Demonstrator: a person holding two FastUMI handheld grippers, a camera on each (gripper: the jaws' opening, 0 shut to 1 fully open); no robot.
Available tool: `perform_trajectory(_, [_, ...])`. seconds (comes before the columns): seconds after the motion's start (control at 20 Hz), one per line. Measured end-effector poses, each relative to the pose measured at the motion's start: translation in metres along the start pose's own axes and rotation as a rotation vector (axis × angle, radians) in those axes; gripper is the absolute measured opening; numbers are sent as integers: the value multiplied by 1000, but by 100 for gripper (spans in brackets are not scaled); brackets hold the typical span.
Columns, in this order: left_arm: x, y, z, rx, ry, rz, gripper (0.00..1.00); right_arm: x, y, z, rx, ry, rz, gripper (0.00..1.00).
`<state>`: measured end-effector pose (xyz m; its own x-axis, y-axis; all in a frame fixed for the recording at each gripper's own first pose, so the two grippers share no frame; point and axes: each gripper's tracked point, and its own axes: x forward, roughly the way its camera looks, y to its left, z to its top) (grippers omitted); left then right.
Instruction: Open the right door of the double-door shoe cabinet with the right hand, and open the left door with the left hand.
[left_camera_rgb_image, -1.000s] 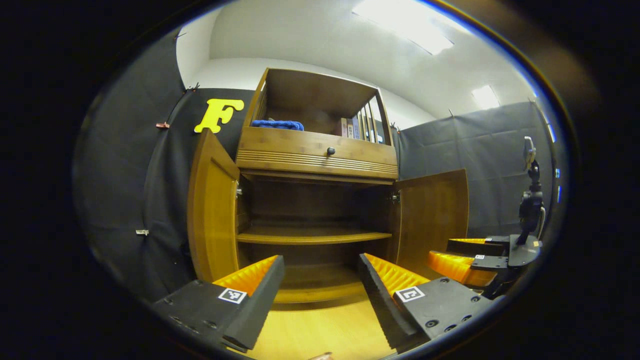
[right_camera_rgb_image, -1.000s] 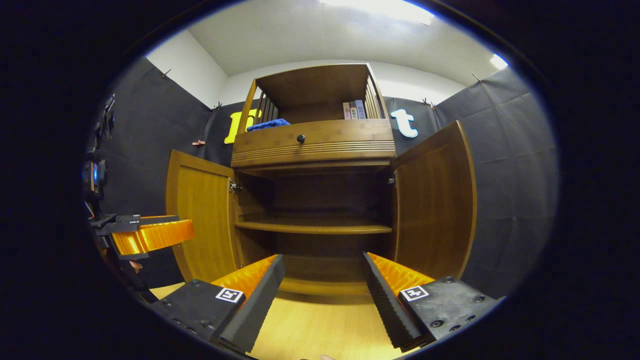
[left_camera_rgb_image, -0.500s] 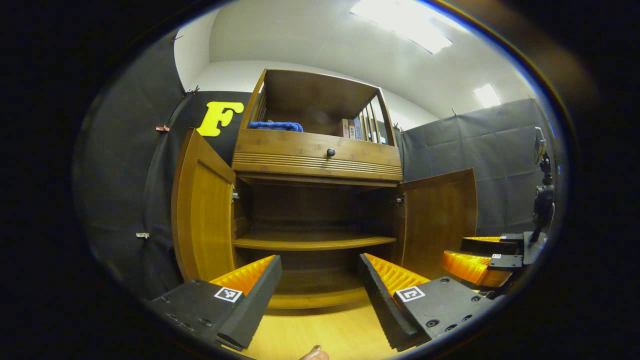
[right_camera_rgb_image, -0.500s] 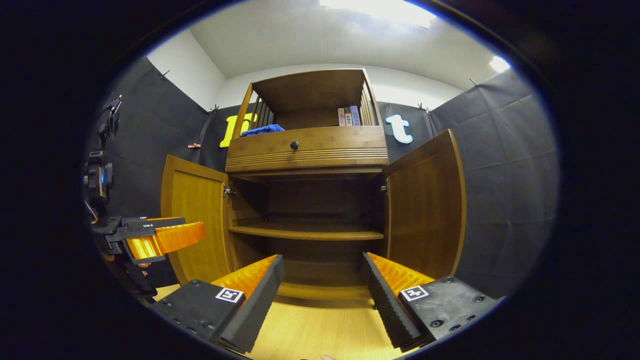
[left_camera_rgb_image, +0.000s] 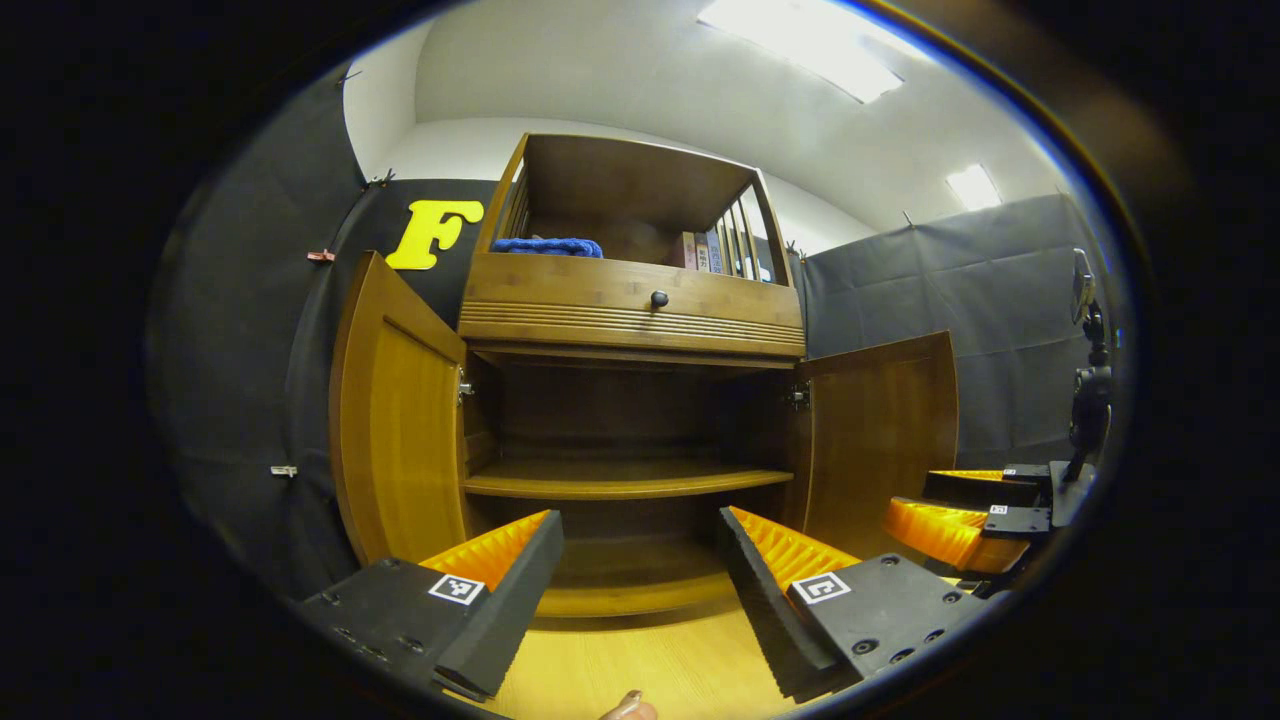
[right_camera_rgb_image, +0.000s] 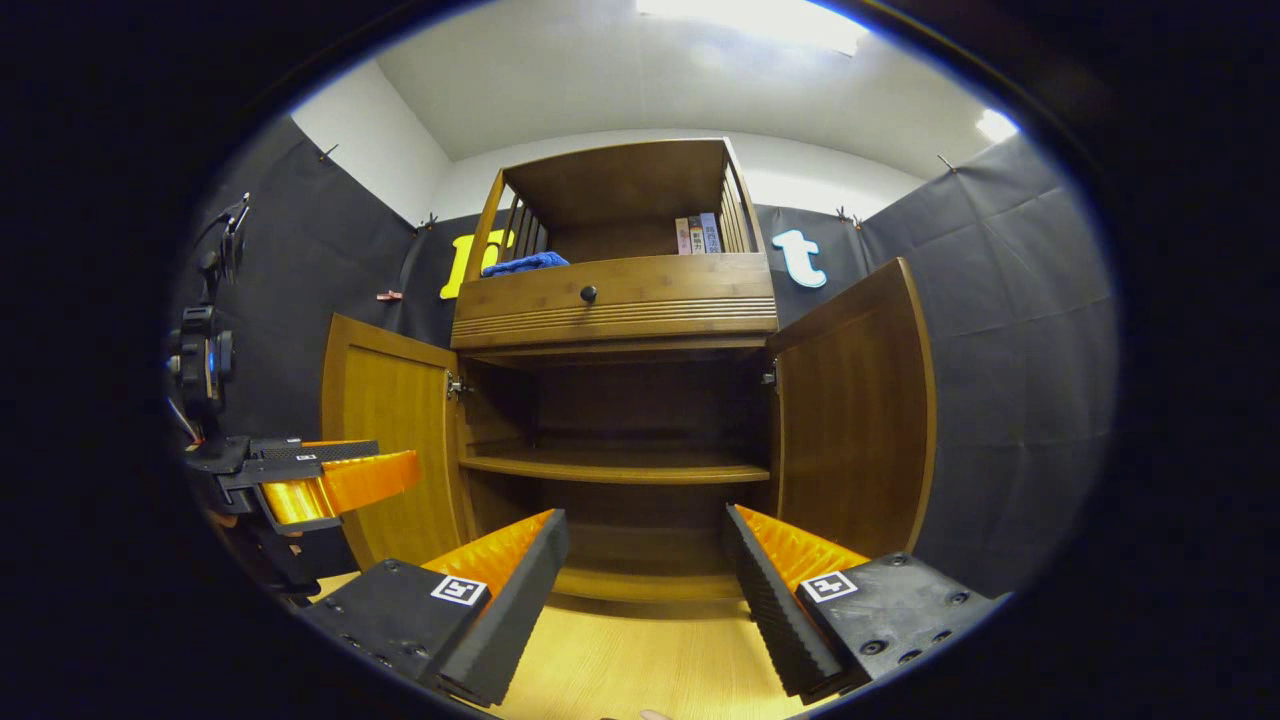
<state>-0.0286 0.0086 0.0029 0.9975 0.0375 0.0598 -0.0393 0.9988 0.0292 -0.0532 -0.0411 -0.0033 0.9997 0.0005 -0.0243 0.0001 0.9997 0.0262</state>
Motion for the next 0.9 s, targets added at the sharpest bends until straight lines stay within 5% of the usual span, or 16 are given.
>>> perform_trajectory(0.9, [-4,2,0,-6,-15,19,96,6,4,6,-16,-20,26,98])
